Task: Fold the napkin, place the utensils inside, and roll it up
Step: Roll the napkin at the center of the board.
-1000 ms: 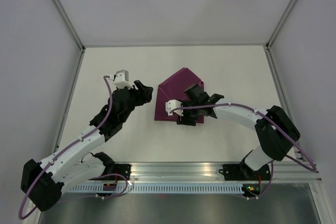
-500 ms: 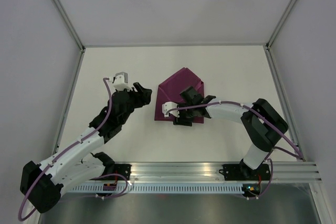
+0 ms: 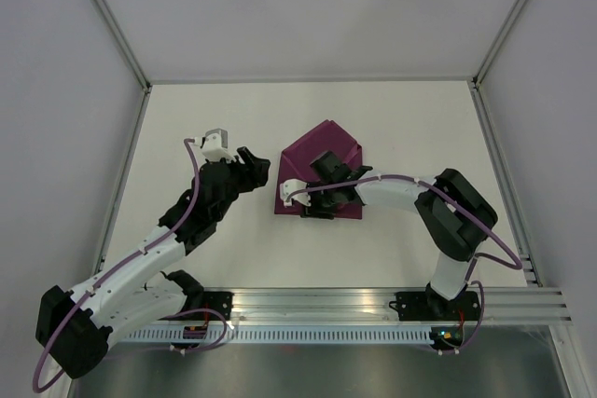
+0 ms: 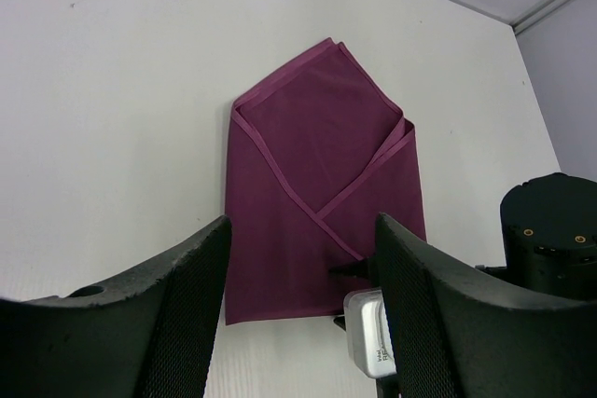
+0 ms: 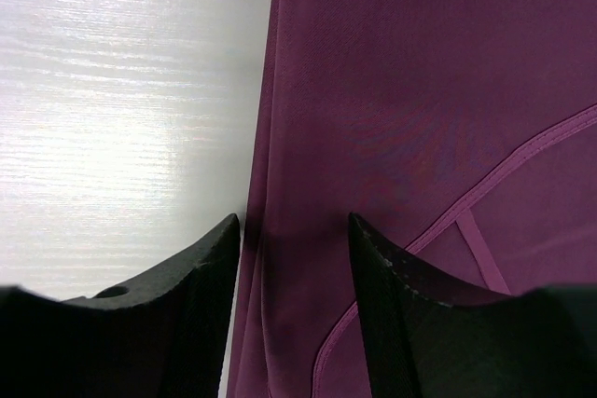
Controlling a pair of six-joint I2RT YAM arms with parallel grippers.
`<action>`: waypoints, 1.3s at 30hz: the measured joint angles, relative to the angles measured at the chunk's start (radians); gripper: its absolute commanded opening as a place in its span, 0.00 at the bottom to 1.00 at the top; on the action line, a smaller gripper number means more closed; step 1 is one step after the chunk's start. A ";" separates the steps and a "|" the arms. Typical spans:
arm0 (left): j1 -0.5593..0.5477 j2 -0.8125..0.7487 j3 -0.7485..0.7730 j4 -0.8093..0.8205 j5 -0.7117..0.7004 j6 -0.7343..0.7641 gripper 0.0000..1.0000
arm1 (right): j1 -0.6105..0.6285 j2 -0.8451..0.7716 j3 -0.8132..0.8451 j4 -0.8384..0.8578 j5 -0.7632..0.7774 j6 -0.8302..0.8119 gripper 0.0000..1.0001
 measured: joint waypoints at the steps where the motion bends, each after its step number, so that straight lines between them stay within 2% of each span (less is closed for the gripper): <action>1: 0.000 0.000 0.000 0.000 0.000 0.001 0.68 | 0.000 0.002 0.003 -0.006 0.000 -0.002 0.55; 3: 0.000 0.000 0.000 0.000 0.001 0.006 0.68 | 0.000 0.003 0.007 -0.016 0.001 -0.006 0.53; 7: 0.000 -0.003 0.000 -0.011 0.002 0.010 0.68 | 0.000 0.003 0.007 -0.026 0.002 -0.011 0.44; 12: 0.000 -0.003 0.000 -0.023 0.003 0.014 0.68 | 0.000 0.003 0.007 -0.029 0.016 -0.011 0.38; 15: 0.000 -0.005 0.000 -0.026 0.006 0.016 0.68 | 0.000 0.008 0.014 -0.040 0.023 -0.010 0.27; 24: 0.000 -0.037 0.000 -0.038 0.010 0.043 0.65 | 0.000 0.037 0.058 -0.082 0.028 -0.005 0.17; 33: -0.001 -0.130 -0.033 -0.011 0.043 0.110 0.51 | -0.034 0.116 0.187 -0.227 -0.048 0.008 0.13; 39: -0.025 -0.164 -0.083 0.062 0.088 0.182 0.31 | -0.072 0.188 0.296 -0.351 -0.125 0.012 0.12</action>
